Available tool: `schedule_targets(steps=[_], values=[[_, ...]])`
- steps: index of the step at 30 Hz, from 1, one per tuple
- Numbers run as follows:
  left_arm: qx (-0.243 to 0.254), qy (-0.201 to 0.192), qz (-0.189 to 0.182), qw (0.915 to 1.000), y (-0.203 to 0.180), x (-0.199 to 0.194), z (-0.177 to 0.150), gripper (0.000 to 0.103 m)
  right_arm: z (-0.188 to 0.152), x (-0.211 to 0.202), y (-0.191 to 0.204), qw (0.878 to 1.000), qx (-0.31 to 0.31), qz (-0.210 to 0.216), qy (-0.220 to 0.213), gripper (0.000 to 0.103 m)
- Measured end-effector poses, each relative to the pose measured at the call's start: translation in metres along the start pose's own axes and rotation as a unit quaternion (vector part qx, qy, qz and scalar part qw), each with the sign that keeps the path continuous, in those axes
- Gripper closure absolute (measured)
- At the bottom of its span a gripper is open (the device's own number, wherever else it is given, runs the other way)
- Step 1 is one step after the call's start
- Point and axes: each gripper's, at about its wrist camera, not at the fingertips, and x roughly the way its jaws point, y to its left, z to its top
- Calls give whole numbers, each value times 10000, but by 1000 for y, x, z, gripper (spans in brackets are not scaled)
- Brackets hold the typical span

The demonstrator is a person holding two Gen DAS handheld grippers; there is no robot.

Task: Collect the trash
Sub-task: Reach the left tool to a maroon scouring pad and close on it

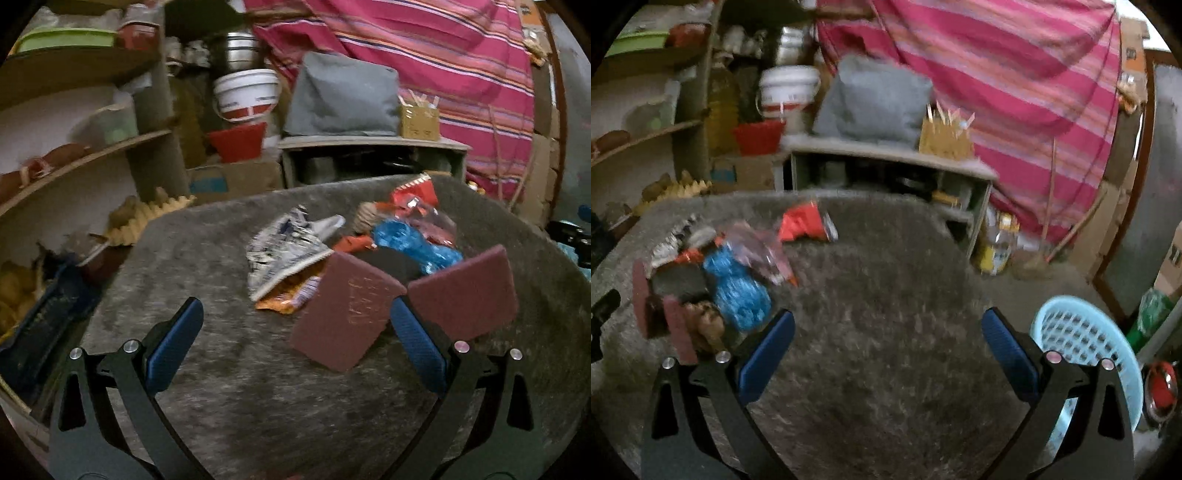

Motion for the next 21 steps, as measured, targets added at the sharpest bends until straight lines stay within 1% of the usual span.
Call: schedule_targets(steps=[1, 3, 8, 9, 10, 11, 13, 15, 17, 21], values=[[55, 31, -18, 10000, -3, 4, 0, 5, -1, 5, -1, 9999, -13, 27, 97, 4], [194, 104, -112, 9997, -11, 14, 1, 5, -1, 10, 0, 9999, 0, 9, 104, 4], [316, 250, -250, 9989, -20, 28, 7, 5, 2, 18, 2, 9997, 151, 98, 181, 4], [317, 278, -317, 9986, -20, 30, 8, 9, 2, 19, 2, 9997, 145, 94, 185, 4], [312, 321, -375, 9983, -20, 33, 9, 17, 2, 19, 5, 9997, 116, 81, 182, 4], [282, 408, -467, 9977, -19, 37, 9, 21, 2, 19, 6, 9998, 78, 68, 168, 4], [219, 536, -668, 9961, -18, 42, 9, 36, 2, 19, 11, 9999, -15, 41, 136, 4], [158, 550, -824, 9950, -15, 42, 10, 42, 1, 17, 13, 9999, -73, 8, 107, 4], [201, 515, -805, 9952, -16, 38, 10, 42, 1, 16, 15, 9999, -102, -12, 85, 4], [315, 324, -767, 9960, -16, 21, 11, 43, 2, 12, 17, 9999, -77, 31, 58, 4]])
